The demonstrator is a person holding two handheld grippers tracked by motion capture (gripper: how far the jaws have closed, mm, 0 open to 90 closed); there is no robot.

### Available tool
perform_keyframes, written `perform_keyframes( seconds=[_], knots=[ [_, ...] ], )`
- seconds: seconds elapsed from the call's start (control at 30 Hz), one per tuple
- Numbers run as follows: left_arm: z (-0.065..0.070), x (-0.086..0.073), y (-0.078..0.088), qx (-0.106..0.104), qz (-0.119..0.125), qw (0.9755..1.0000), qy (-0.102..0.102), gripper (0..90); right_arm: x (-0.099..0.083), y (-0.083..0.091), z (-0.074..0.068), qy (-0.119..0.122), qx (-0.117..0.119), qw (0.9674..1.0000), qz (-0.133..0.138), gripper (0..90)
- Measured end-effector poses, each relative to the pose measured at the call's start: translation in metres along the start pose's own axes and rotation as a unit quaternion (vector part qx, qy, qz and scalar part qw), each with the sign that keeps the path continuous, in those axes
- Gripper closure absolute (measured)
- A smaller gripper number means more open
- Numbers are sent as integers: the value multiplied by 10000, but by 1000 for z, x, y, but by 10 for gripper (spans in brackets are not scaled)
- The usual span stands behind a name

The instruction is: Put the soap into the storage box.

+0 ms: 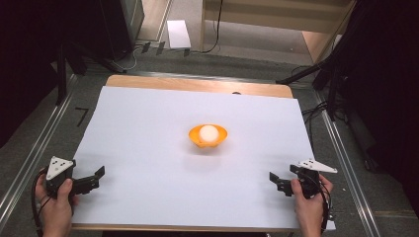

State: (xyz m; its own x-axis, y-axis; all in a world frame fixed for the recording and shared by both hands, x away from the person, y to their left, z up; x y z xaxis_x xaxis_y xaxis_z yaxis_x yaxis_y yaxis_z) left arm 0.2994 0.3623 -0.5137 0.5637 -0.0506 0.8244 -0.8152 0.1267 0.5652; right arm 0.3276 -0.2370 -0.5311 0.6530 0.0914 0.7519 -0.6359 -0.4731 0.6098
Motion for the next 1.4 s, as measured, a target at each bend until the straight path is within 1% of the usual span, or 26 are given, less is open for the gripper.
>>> perform_keyframes(
  seconds=[0.07, 0.1, 0.17, 0.2, 0.23, 0.33, 0.37, 0.4, 0.43, 0.47, 0.53, 0.57, 0.6, 0.67, 0.7, 0.73, 0.8, 0.83, 0.87, 1.0, 1.13, 1.17, 1.2, 1.27, 1.33, 1.4],
  knots=[
    [0, 0, 0, -4, 6, 10000, 0, 0, -2, 3, 3, -1, -7, 10000, 21, 69],
    [0, 0, 0, -1, 4, 10000, 2, 0, -4, 8, 8, -65, 4, 9999, 87, 67],
    [0, 0, 0, 3, 7, 10000, -3, 0, -5, 10, 11, -95, 9, 9999, 132, 67],
    [0, 0, 0, 5, 8, 10000, -5, 0, -7, 16, 16, -141, -21, 9997, 202, 66],
    [0, 0, 0, 8, 6, 10000, -8, 0, -7, 16, 16, -141, -21, 9997, 202, 66],
    [1, 0, 0, 9, -5, 10000, -34, 0, -10, 26, 25, -211, -75, 9992, 334, 67],
    [1, 0, 0, 6, -2, 10000, -34, 0, -12, 33, 31, -260, -90, 9987, 429, 67],
    [1, 0, 0, 11, -6, 10000, -37, 0, -12, 33, 31, -260, -90, 9987, 429, 67],
    [1, 0, 0, 15, -5, 10000, -39, 0, -17, 40, 37, -274, -136, 9984, 466, 67],
    [1, 0, 0, 15, -5, 10000, -39, 0, -17, 40, 37, -274, -136, 9984, 466, 67],
    [1, 0, 0, 13, -14, 10000, -44, 0, -21, 45, 43, -349, -207, 9980, 492, 67],
    [1, 0, 0, 14, -15, 10000, -37, 0, -23, 48, 47, -398, -229, 9976, 521, 67],
    [1, 0, 0, 13, -18, 10000, -37, 0, -26, 56, 55, -506, -287, 9965, 599, 67],
    [1, 0, 0, 4, -12, 10000, -36, 0, -27, 59, 57, -542, -308, 9960, 640, 67],
    [1, 0, 0, -6, -9, 10000, -29, 0, -28, 62, 61, -584, -317, 9953, 702, 67],
    [1, 0, 0, -7, 1, 10000, -20, 0, -29, 66, 65, -689, -307, 9941, 783, 68],
    [0, 0, -1, -3, -5, 10000, -8, 0, -30, 71, 72, -797, -342, 9922, 892, 77],
    [0, 0, -1, -2, -15, 10000, -11, 0, -32, 76, 78, -846, -364, 9909, 985, 77],
    [0, 0, -1, -11, -23, 10000, -13, 0, -32, 76, 78, -846, -364, 9909, 985, 77],
    [1, 0, -1, -13, -29, 10000, -16, 0, -33, 81, 80, -921, -385, 9891, 1080, 78],
    [1, 0, -1, 12, -34, 10000, -32, 0, -35, 76, 80, -887, -387, 9894, 1081, 81],
    [1, 0, -1, 19, -37, 10000, -35, 0, -34, 76, 80, -883, -437, 9892, 1084, 97],
    [1, 0, -1, 23, -39, 10000, -42, 0, -33, 76, 80, -843, -459, 9891, 1119, 100],
    [1, -1, -1, 29, -56, 10000, -59, 0, -33, 75, 80, -851, -476, 9889, 1125, 102],
    [1, -1, -2, 34, -70, 9999, -83, 0, -35, 73, 80, -858, -499, 9895, 1047, 105],
    [1, -1, -2, 47, -71, 9999, -91, 0, -35, 73, 79, -850, -502, 9898, 1029, 108]
  ],
)
Point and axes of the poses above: each handheld gripper's, and its own axes: y roughly backward along the jaws, x roughly out of its top, z roughly to its right, the point moved 9 cm from there along -y, roughly forward along the jaws, and after that the axes turned 2 degrees about x, right-handed, at the moved point
